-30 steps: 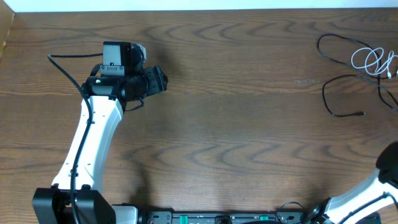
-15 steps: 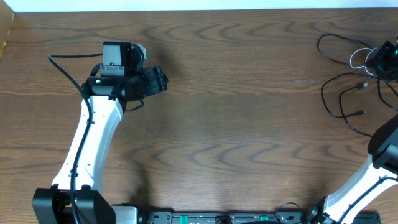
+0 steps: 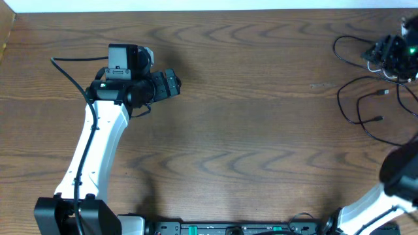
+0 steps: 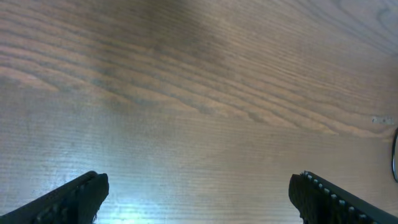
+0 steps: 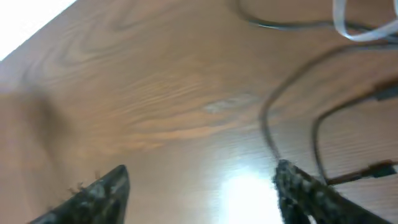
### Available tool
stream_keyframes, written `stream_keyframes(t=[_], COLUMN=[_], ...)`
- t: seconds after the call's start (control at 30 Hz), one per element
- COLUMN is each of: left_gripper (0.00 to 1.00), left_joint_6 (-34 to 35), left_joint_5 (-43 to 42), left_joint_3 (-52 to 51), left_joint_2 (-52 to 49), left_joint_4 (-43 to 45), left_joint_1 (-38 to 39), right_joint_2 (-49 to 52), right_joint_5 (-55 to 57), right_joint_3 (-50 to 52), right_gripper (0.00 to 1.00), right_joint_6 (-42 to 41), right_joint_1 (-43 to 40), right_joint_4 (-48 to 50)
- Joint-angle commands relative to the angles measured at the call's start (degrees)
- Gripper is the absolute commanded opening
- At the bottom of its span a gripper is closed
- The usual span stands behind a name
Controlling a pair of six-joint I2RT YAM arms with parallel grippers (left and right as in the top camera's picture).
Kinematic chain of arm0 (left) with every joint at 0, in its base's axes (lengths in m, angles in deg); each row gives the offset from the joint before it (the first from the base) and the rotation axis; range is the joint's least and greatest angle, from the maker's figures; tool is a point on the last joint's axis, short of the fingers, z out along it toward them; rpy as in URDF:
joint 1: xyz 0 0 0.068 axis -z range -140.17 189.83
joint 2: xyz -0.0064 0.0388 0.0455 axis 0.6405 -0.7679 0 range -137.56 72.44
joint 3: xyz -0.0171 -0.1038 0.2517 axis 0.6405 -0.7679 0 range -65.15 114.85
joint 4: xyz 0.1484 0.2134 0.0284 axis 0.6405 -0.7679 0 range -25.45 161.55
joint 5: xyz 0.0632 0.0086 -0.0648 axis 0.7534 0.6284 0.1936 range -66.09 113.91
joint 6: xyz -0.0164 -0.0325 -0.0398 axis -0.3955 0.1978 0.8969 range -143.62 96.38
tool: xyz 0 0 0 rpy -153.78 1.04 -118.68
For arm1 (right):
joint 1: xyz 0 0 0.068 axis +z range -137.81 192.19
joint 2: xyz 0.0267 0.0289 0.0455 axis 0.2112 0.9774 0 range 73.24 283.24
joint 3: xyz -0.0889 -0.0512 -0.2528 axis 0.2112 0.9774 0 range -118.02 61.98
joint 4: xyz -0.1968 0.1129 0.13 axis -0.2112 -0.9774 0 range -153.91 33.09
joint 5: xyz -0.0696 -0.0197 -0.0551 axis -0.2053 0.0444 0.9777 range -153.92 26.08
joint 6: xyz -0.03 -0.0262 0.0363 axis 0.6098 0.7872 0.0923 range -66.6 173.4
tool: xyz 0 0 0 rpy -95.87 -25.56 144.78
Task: Untangle cables
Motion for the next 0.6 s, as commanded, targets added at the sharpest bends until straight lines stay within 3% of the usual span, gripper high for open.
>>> stream_keyframes(t=[0.0, 0.07, 0.1, 0.33, 0.57], left_gripper=[0.98, 0.98, 0.98, 0.98, 0.98], left_joint_6=[-0.7, -0.7, -0.7, -0.7, -0.7], left_joint_5=[0.1, 0.2, 0.2, 0.2, 0.2], left_joint_3=[-0.2, -0.2, -0.2, -0.2, -0.2], left_joint_2=[0.0, 0.0, 0.0, 0.0, 0.0], left_joint_4=[-0.4, -0.4, -0.4, -0.4, -0.4], left_joint_1=[-0.1, -0.1, -0.1, -0.1, -0.1], right_joint_2=[-9.3, -13.7, -15.5, -22.1, -22.6], right_joint_5=[-0.7, 0.3, 0.6, 0.0, 2.4], right_joint_3=[-1.1, -1.1, -1.1, -1.1, -1.1], right_gripper=[0.78, 0.85, 0.99, 0.99, 0.99], right_joint_6=[5.4, 5.4, 5.3, 0.8, 0.8], right_joint_1=[4.5, 7.7, 9.1, 13.8, 13.8], right_joint_4=[-2.8, -6.1, -7.8, -23.5, -26.6])
